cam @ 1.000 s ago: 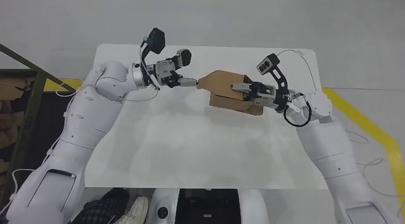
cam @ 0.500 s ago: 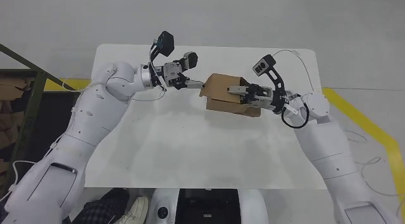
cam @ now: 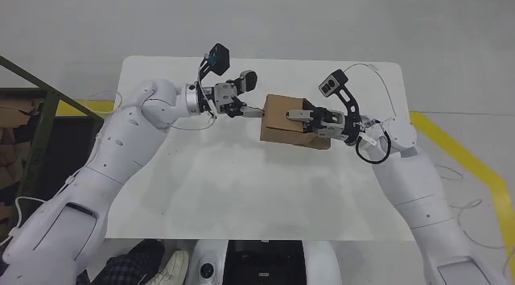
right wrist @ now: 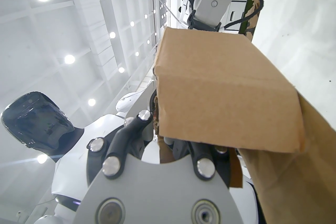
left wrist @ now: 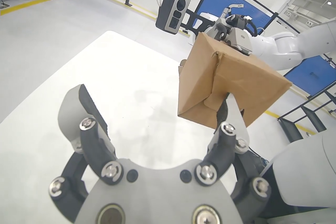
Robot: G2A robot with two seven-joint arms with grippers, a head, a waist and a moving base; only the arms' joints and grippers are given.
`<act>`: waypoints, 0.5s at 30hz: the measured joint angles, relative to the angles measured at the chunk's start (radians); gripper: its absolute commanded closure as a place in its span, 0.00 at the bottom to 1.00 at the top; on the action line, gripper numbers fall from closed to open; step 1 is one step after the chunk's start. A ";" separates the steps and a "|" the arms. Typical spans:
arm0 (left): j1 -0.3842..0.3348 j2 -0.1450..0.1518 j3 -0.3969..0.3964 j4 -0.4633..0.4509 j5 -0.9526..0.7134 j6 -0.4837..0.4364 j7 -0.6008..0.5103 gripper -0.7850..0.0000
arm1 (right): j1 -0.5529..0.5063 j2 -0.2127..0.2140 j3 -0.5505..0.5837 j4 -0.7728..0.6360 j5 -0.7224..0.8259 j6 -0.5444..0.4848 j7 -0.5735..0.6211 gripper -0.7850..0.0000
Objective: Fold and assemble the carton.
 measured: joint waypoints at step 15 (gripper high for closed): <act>-0.043 -0.005 0.070 0.013 -0.018 0.000 0.025 0.00 | -0.001 -0.001 -0.003 0.004 0.007 -0.002 -0.002 1.00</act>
